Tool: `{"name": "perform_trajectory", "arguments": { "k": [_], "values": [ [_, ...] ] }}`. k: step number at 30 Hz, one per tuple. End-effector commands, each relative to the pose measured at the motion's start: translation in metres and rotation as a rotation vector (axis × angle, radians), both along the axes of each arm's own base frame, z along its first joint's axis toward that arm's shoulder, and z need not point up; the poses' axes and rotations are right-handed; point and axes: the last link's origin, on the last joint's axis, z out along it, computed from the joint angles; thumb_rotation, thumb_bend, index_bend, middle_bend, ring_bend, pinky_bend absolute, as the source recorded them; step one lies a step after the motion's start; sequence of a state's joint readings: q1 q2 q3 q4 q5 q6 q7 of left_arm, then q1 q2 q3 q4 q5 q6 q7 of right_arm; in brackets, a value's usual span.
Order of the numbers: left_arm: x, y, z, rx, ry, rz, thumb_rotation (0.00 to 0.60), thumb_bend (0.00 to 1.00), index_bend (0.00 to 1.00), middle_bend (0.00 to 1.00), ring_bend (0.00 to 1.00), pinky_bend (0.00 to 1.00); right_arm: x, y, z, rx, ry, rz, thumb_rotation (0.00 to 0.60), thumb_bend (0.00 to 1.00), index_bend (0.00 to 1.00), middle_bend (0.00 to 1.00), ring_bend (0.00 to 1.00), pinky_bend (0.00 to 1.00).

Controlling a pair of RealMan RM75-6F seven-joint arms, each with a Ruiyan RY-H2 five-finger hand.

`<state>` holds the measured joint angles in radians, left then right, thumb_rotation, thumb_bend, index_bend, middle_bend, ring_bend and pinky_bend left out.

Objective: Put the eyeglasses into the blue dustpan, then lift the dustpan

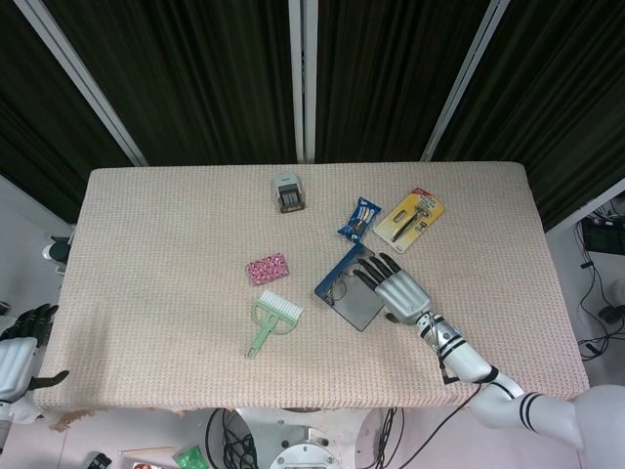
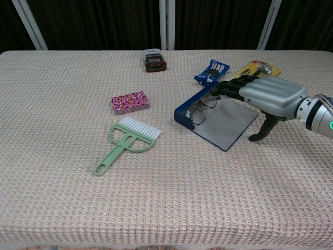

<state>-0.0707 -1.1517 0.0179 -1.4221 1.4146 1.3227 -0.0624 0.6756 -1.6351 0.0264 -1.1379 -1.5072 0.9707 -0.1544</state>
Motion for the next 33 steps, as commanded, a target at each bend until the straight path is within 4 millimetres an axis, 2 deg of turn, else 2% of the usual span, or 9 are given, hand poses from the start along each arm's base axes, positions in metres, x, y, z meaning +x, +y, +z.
{"name": "perform_trajectory", "arguments": {
  "k": [1, 6, 13, 19, 28, 33],
  "values": [
    [-0.001, 0.0, 0.0, -0.001, -0.001, 0.003, 0.6, 0.07, 0.08, 0.06, 0.08, 0.24, 0.001, -0.001, -0.003, 0.007, -0.001, -0.001, 0.6, 0.0, 0.11, 0.0, 0.0, 0.0],
    [-0.002, 0.001, 0.0, -0.002, -0.003, 0.004, 0.6, 0.07, 0.08, 0.06, 0.08, 0.24, 0.006, -0.002, -0.007, 0.017, -0.018, 0.001, 0.6, 0.02, 0.13, 0.0, 0.0, 0.0],
    [-0.003, 0.003, 0.0, -0.005, -0.004, 0.004, 0.6, 0.07, 0.08, 0.06, 0.08, 0.24, 0.01, -0.002, -0.009, 0.037, -0.049, -0.006, 0.6, 0.14, 0.18, 0.0, 0.0, 0.0],
    [-0.004, 0.004, -0.002, -0.01, -0.005, 0.009, 0.6, 0.07, 0.08, 0.06, 0.08, 0.24, 0.007, -0.004, -0.011, 0.046, -0.032, -0.01, 0.6, 0.18, 0.23, 0.0, 0.0, 0.0],
    [-0.005, 0.005, -0.002, -0.007, -0.007, 0.011, 0.6, 0.08, 0.08, 0.06, 0.08, 0.24, 0.004, -0.005, -0.022, 0.067, -0.006, -0.043, 0.6, 0.41, 0.28, 0.0, 0.0, 0.0],
    [-0.006, 0.003, 0.0, -0.003, -0.007, 0.014, 0.6, 0.08, 0.08, 0.06, 0.08, 0.24, 0.009, -0.005, -0.026, 0.068, -0.048, -0.061, 0.6, 0.44, 0.36, 0.0, 0.0, 0.0]
  ]
}}
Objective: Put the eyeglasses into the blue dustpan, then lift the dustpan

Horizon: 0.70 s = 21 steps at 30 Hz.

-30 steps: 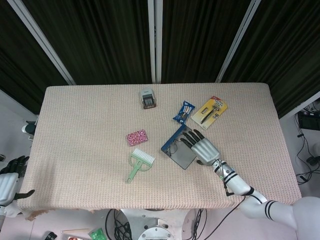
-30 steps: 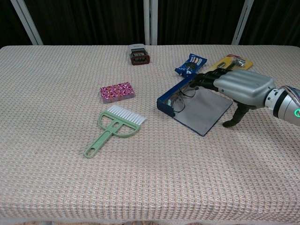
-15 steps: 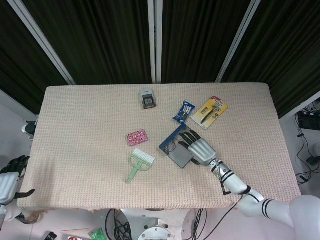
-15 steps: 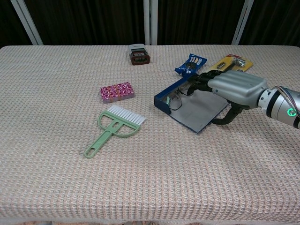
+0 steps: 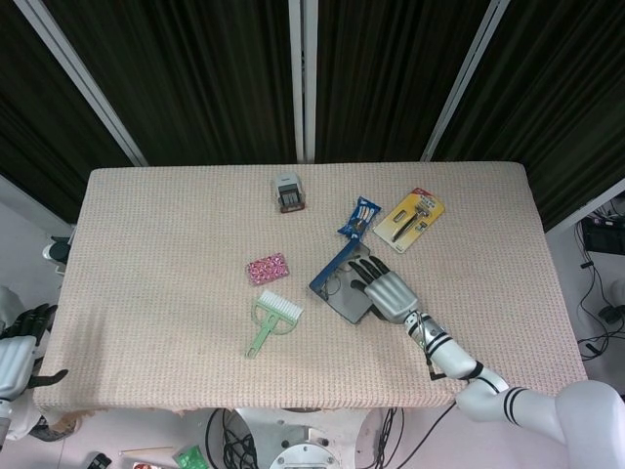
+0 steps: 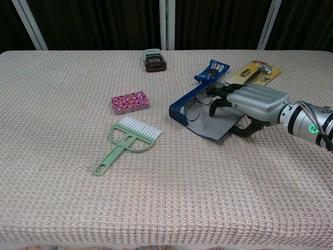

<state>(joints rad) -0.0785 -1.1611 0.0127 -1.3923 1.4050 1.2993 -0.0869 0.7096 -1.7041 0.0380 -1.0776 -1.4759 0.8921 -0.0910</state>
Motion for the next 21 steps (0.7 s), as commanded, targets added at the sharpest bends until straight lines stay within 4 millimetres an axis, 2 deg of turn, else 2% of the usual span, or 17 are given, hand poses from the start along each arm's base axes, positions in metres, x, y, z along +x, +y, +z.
{"name": "perform_trajectory", "arguments": {
  "k": [1, 3, 9, 14, 21],
  "values": [
    [0.0, 0.0, 0.0, 0.001, -0.001, 0.001, 0.6, 0.08, 0.08, 0.06, 0.08, 0.24, 0.003, 0.0, -0.001, -0.007, -0.027, -0.001, 0.6, 0.44, 0.38, 0.0, 0.0, 0.0],
    [0.0, -0.001, 0.0, 0.0, -0.002, 0.002, 0.6, 0.08, 0.08, 0.06, 0.08, 0.24, 0.004, 0.0, -0.001, -0.019, -0.042, 0.008, 0.6, 0.44, 0.44, 0.0, 0.0, 0.0],
    [0.0, -0.002, -0.002, -0.007, -0.006, 0.004, 0.6, 0.08, 0.08, 0.06, 0.08, 0.24, 0.001, 0.002, 0.003, -0.073, -0.066, 0.047, 0.6, 0.46, 0.73, 0.0, 0.0, 0.0],
    [0.0, -0.003, -0.004, -0.015, -0.009, 0.003, 0.6, 0.08, 0.08, 0.06, 0.08, 0.24, -0.007, 0.005, 0.008, -0.106, -0.092, 0.05, 0.6, 0.47, 0.89, 0.01, 0.0, 0.0],
    [0.001, -0.004, -0.004, -0.015, -0.01, 0.002, 0.6, 0.08, 0.08, 0.06, 0.08, 0.24, -0.026, 0.022, 0.032, -0.147, -0.129, 0.053, 0.6, 0.47, 1.0, 0.02, 0.0, 0.0]
  ]
}}
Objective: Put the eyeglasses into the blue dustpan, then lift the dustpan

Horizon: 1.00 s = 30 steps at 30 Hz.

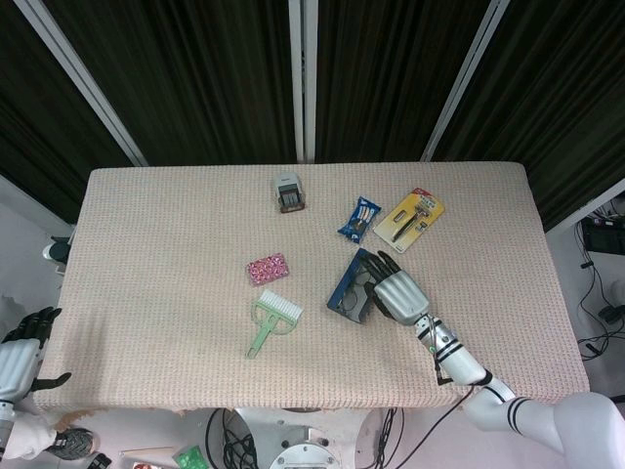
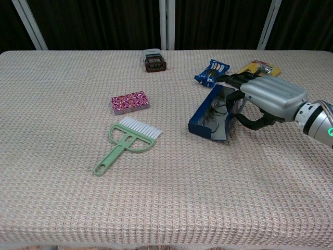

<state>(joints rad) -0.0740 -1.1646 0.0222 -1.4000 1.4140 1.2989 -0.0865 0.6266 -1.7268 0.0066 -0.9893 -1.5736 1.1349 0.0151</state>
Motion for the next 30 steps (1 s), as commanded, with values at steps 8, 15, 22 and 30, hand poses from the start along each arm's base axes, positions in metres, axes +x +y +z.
{"name": "perform_trajectory", "arguments": {
  "k": [8, 15, 22, 30],
  "values": [
    [-0.001, 0.0, -0.005, -0.02, -0.006, 0.006, 0.6, 0.08, 0.08, 0.06, 0.08, 0.24, -0.031, 0.036, 0.036, -0.055, 0.0, 0.02, 0.6, 0.46, 1.0, 0.03, 0.0, 0.0],
    [0.001, 0.002, -0.006, -0.026, -0.006, -0.004, 0.6, 0.08, 0.08, 0.06, 0.08, 0.24, -0.026, 0.027, 0.024, -0.089, 0.018, 0.052, 0.6, 0.38, 1.0, 0.05, 0.0, 0.0],
    [-0.002, 0.0, -0.004, -0.03, 0.0, 0.008, 0.6, 0.08, 0.08, 0.06, 0.08, 0.24, -0.018, 0.021, 0.008, -0.109, -0.033, 0.107, 0.6, 0.38, 1.0, 0.09, 0.0, 0.0],
    [-0.003, 0.001, -0.003, -0.028, 0.0, 0.01, 0.6, 0.08, 0.08, 0.06, 0.08, 0.24, -0.016, 0.013, -0.003, -0.119, -0.065, 0.119, 0.6, 0.34, 0.66, 0.04, 0.0, 0.0]
  ]
}}
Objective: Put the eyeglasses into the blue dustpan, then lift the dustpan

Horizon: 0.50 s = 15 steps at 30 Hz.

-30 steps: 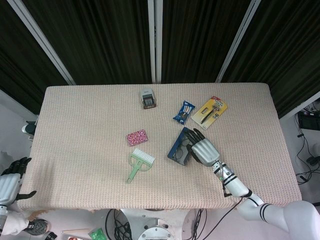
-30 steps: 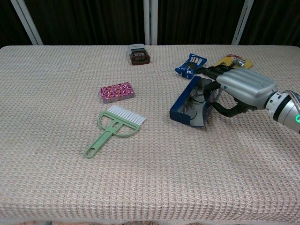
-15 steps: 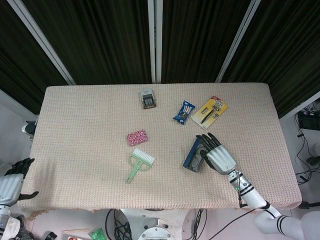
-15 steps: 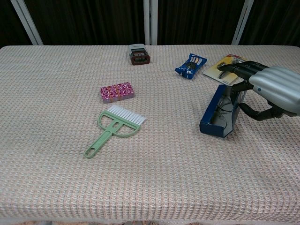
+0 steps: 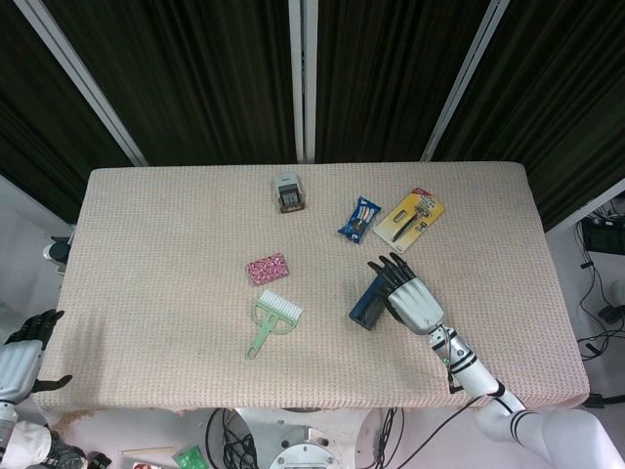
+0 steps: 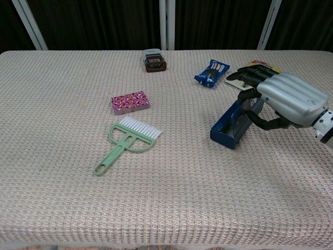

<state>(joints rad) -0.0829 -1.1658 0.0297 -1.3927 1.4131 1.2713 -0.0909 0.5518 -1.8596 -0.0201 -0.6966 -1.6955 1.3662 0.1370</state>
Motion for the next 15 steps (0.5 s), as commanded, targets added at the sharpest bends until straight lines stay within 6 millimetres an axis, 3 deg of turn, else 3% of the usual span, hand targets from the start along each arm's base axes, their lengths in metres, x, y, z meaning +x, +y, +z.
{"name": "perform_trajectory", "arguments": {
  "k": [1, 2, 3, 4, 15],
  "values": [
    [0.0, 0.0, 0.0, 0.0, 0.0, 0.0, 0.6, 0.08, 0.08, 0.06, 0.08, 0.24, 0.002, -0.002, -0.005, 0.001, -0.011, 0.007, 0.6, 0.33, 0.5, 0.02, 0.0, 0.0],
    [0.0, 0.0, 0.0, 0.0, 0.0, 0.001, 0.6, 0.08, 0.08, 0.06, 0.08, 0.24, 0.002, -0.003, -0.005, -0.004, -0.009, 0.006, 0.6, 0.3, 0.26, 0.0, 0.0, 0.0],
    [0.0, 0.0, 0.0, 0.0, 0.001, 0.001, 0.6, 0.08, 0.08, 0.06, 0.08, 0.24, 0.002, -0.003, -0.005, -0.01, -0.009, 0.004, 0.6, 0.27, 0.09, 0.0, 0.0, 0.0],
    [0.0, 0.0, 0.001, 0.0, 0.001, 0.001, 0.6, 0.08, 0.08, 0.06, 0.08, 0.24, 0.002, -0.004, -0.006, -0.013, -0.011, 0.001, 0.6, 0.25, 0.02, 0.0, 0.0, 0.0],
    [0.001, 0.001, 0.002, 0.003, 0.003, -0.001, 0.6, 0.08, 0.08, 0.06, 0.08, 0.24, 0.013, -0.007, -0.005, -0.037, -0.124, 0.024, 0.6, 0.18, 0.0, 0.0, 0.0, 0.0]
  ]
}}
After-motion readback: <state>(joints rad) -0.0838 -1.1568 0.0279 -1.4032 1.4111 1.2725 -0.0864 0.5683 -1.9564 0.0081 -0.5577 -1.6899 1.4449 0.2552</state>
